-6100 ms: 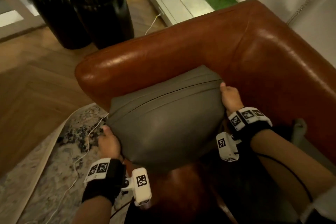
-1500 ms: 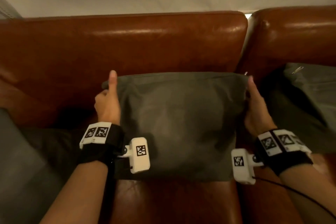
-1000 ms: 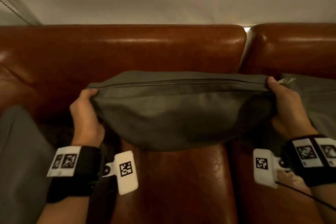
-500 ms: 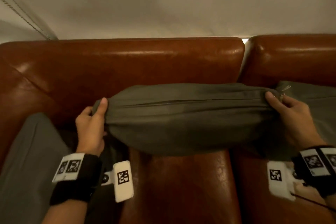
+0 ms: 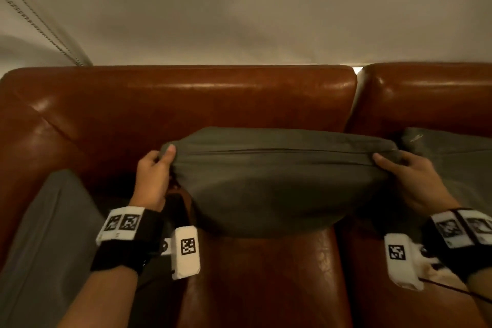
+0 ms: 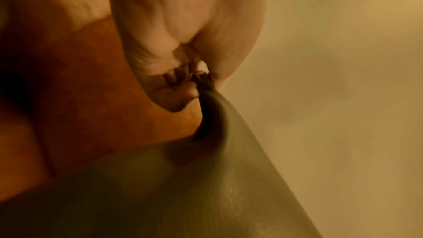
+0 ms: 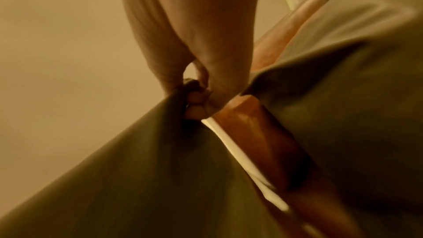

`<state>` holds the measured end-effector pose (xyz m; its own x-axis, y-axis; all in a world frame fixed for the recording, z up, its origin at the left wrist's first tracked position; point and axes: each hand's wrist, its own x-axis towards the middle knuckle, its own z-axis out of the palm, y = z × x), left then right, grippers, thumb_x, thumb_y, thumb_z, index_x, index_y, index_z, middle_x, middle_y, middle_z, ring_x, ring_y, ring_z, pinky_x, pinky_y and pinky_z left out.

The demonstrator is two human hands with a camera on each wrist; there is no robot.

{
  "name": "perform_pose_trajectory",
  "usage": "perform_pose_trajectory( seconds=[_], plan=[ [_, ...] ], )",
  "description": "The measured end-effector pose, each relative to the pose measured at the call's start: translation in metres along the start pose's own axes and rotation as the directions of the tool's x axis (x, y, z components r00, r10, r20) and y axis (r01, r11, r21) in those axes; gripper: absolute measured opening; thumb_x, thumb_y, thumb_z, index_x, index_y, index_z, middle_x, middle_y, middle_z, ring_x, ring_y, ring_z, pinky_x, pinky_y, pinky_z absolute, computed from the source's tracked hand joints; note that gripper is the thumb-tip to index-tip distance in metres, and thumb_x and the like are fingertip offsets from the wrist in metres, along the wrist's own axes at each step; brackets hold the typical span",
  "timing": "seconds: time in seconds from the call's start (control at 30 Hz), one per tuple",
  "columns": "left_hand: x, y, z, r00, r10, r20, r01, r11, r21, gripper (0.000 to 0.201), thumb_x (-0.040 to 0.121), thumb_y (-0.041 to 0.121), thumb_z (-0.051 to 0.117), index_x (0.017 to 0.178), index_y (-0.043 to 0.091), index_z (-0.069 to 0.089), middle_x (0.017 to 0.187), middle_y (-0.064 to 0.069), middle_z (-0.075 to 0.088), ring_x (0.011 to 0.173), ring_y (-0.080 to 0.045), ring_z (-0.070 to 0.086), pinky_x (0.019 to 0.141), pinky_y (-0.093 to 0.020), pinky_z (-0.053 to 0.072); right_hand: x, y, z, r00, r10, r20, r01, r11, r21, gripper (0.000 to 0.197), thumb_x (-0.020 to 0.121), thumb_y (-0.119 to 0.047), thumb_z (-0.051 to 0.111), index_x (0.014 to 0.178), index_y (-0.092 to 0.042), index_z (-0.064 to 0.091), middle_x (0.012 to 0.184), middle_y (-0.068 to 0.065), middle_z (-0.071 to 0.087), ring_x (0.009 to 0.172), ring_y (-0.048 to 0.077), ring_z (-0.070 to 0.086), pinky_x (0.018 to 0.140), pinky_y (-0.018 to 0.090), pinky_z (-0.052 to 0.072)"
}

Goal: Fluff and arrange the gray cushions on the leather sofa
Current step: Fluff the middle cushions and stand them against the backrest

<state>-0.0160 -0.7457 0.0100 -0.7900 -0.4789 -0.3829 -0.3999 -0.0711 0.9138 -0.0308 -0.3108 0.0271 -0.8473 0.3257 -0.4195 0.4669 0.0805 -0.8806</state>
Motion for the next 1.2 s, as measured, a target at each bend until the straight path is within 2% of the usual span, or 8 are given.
perform_pose_trajectory(
  seconds=[0.17,0.33,0.47,0.6,0.77,0.93,1.03,1.2],
  plan=[
    [-0.011,-0.021,0.000,0.999,-0.025,-0.028,0.025,1.000,0.009,0.016,0.099,0.030,0.052,0.087,0.021,0.055,0.097,-0.008,0.064,0.099,-0.032,0.063,0.086,-0.045,0.053,-0.016,0.012,0.056,0.816,-0.567,-0.109,0.270,0.542,-0.795,0.055,0.087,-0.015,0.065,0.138,-0.004,0.046,0.141,0.024,0.045,0.131,0.043,0.040,0.107,0.051,0.030],
    [-0.022,-0.027,0.003,0.998,-0.032,0.045,0.038,0.989,-0.145,0.014,0.101,0.030,0.047,0.101,0.022,0.059,0.108,-0.002,0.065,0.106,-0.021,0.062,0.088,-0.033,0.050,-0.100,-0.011,0.230,0.610,-0.559,0.561,0.787,0.348,-0.510,0.050,0.102,-0.035,0.028,0.148,-0.016,0.037,0.158,0.004,0.032,0.148,0.020,0.020,0.119,0.046,0.008],
    [-0.017,-0.030,0.001,0.999,0.005,0.038,0.002,0.986,-0.167,0.021,0.102,0.031,0.045,0.113,0.018,0.059,0.112,-0.002,0.064,0.110,-0.022,0.060,0.087,-0.030,0.049,-0.100,0.001,0.284,0.652,-0.322,0.686,0.758,0.290,-0.584,0.053,0.105,-0.039,0.020,0.154,-0.019,0.022,0.162,-0.001,0.020,0.150,0.016,0.011,0.119,0.037,0.000],
    [-0.010,-0.035,-0.008,0.999,0.006,0.036,0.001,0.984,-0.180,0.019,0.102,0.034,0.045,0.099,0.025,0.062,0.105,0.001,0.067,0.103,-0.013,0.064,0.088,-0.029,0.049,-0.040,0.024,0.194,0.767,-0.430,0.476,0.563,0.094,-0.821,0.056,0.100,-0.043,0.015,0.151,-0.025,0.032,0.158,0.001,0.032,0.146,0.026,0.026,0.117,0.048,0.014],
    [-0.019,-0.045,0.004,1.000,0.011,0.005,-0.010,0.986,-0.165,0.022,0.099,0.038,0.050,0.093,0.025,0.066,0.104,-0.001,0.069,0.101,-0.015,0.065,0.093,-0.034,0.049,0.003,0.027,0.060,0.953,-0.262,0.149,0.209,0.218,-0.953,0.060,0.098,-0.056,0.008,0.154,-0.036,0.003,0.165,0.005,0.003,0.151,0.026,0.000,0.119,0.048,-0.002],
    [-0.027,-0.048,0.008,0.990,-0.136,-0.044,0.115,0.941,-0.317,0.036,0.096,0.046,0.052,0.118,0.019,0.061,0.111,-0.002,0.068,0.102,-0.014,0.065,0.092,-0.034,0.050,-0.014,0.021,0.034,0.964,0.032,-0.265,-0.133,0.918,-0.373,0.068,0.088,-0.067,0.045,0.135,-0.018,0.041,0.140,0.015,0.045,0.123,0.036,0.049,0.104,0.049,0.040],
    [-0.031,-0.041,0.006,0.992,-0.101,-0.079,0.076,0.960,-0.270,0.039,0.098,0.043,0.049,0.121,0.013,0.061,0.108,-0.002,0.068,0.099,-0.013,0.066,0.084,-0.028,0.051,-0.023,0.022,0.028,0.961,0.169,-0.220,-0.158,0.985,0.067,0.059,0.084,-0.057,0.063,0.113,-0.005,0.060,0.114,0.013,0.066,0.099,0.030,0.066,0.093,0.043,0.051],
    [-0.005,-0.018,0.014,0.994,-0.083,-0.070,0.062,0.964,-0.260,0.035,0.097,0.047,0.049,0.102,0.017,0.066,0.101,-0.004,0.072,0.091,-0.015,0.070,0.076,-0.030,0.054,-0.003,0.005,0.045,0.978,0.073,-0.193,-0.042,0.987,0.157,0.070,0.065,-0.058,0.069,0.112,-0.007,0.065,0.112,0.010,0.069,0.099,0.024,0.069,0.086,0.036,0.054]
  ],
)
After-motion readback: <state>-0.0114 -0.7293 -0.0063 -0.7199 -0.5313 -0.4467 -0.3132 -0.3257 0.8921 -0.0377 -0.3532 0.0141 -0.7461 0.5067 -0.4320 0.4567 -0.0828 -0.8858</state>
